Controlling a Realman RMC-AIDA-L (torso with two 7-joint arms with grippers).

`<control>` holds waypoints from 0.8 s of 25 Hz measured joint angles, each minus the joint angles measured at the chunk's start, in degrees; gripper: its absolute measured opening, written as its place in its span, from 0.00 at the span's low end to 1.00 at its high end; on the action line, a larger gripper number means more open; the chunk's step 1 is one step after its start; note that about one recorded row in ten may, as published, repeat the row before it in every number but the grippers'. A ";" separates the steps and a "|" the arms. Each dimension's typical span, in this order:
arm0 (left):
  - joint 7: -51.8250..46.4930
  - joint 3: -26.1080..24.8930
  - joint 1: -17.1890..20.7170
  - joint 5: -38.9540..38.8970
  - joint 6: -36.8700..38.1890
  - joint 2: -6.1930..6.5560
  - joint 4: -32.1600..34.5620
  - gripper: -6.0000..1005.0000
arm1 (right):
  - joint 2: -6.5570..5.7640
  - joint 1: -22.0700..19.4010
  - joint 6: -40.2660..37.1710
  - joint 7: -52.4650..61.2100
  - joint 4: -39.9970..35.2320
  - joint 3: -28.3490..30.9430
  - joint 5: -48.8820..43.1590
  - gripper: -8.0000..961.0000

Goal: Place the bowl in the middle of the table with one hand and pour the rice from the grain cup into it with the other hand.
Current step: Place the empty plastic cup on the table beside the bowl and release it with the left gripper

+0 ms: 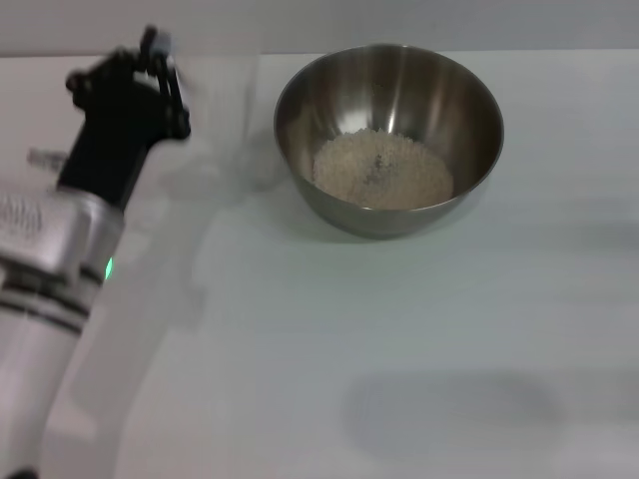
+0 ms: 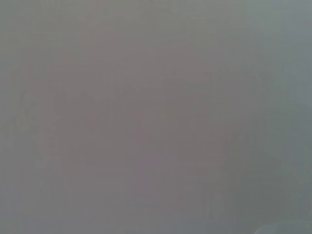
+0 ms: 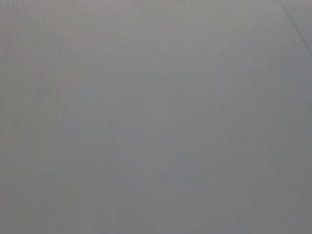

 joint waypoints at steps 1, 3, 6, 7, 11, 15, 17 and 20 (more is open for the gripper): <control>0.02 1.07 0.71 0.15 1.11 -0.03 0.66 0.05 | 0.00 0.09 -0.21 -0.03 -0.03 0.00 0.00 0.72; -0.03 2.52 2.76 0.28 2.53 -0.17 1.42 0.05 | -0.02 0.36 -0.37 -0.42 -0.01 0.00 -0.02 0.72; -0.04 2.66 3.70 0.28 2.33 -0.23 1.67 0.05 | -0.02 0.51 -0.57 -0.95 -0.02 0.00 -0.21 0.72; -0.07 2.71 4.02 0.29 2.05 -0.28 2.01 0.05 | -0.03 0.56 -0.64 -1.12 -0.04 0.00 -0.32 0.72; -0.15 2.81 4.10 0.26 -0.33 -0.32 3.62 0.05 | -0.04 0.80 -0.87 -1.49 -0.05 0.00 -0.74 0.72; -0.41 2.85 3.30 -0.04 -3.46 -0.33 5.03 0.05 | -0.04 0.91 -0.99 -1.53 0.01 0.00 -0.78 0.72; -0.52 2.86 2.71 -0.05 -5.16 -0.34 5.63 0.05 | -0.05 0.98 -1.03 -1.57 0.02 0.00 -0.79 0.72; -0.63 2.85 1.77 -0.05 -7.75 -0.33 6.22 0.05 | -0.10 1.02 -1.40 -1.61 -0.13 0.00 -0.82 0.72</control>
